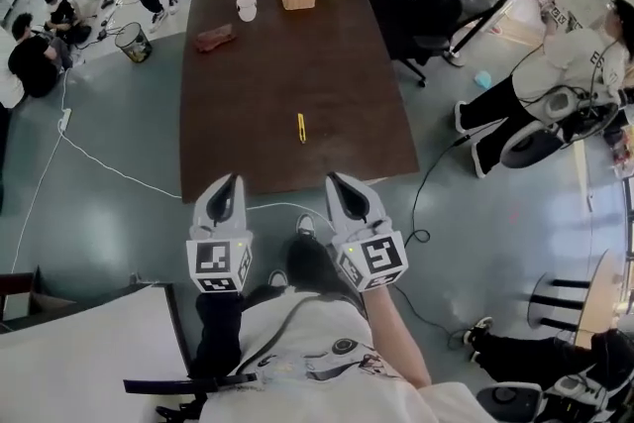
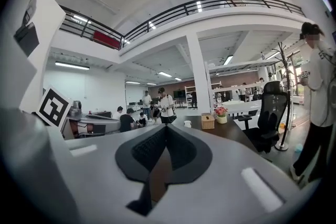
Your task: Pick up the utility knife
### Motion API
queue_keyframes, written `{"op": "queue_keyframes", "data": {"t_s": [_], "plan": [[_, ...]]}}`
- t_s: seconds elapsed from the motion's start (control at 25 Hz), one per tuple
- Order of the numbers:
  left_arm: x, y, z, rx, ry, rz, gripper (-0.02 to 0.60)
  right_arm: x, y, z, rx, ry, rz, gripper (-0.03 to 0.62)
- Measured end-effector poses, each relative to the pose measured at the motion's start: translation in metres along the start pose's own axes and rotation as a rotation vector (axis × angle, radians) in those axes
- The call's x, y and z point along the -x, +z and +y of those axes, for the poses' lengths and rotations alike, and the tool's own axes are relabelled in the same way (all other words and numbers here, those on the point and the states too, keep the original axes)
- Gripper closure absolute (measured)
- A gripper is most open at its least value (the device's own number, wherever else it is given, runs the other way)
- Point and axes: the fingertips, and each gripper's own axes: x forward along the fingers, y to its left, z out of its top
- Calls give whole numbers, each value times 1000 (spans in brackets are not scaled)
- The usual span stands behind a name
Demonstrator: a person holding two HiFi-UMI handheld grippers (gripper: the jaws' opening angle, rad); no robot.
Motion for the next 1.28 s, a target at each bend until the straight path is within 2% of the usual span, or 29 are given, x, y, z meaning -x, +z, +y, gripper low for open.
{"op": "queue_keyframes", "data": {"t_s": [0.32, 0.48, 0.76, 1.04, 1.28], "plan": [[-82, 28, 32, -4, 74, 38, 584, -72, 9, -57, -37, 61, 29, 594], [-104, 20, 36, -8, 88, 79, 583, -98, -9, -81, -69, 78, 79, 594], [-125, -41, 52, 65, 88, 243, 583, -128, -55, -87, -169, 84, 210, 592], [-157, -118, 62, 140, 35, 412, 583, -156, -127, -93, -252, 36, 398, 592], [-173, -161, 58, 197, -12, 507, 583, -173, -187, -105, -324, 12, 567, 592]]}}
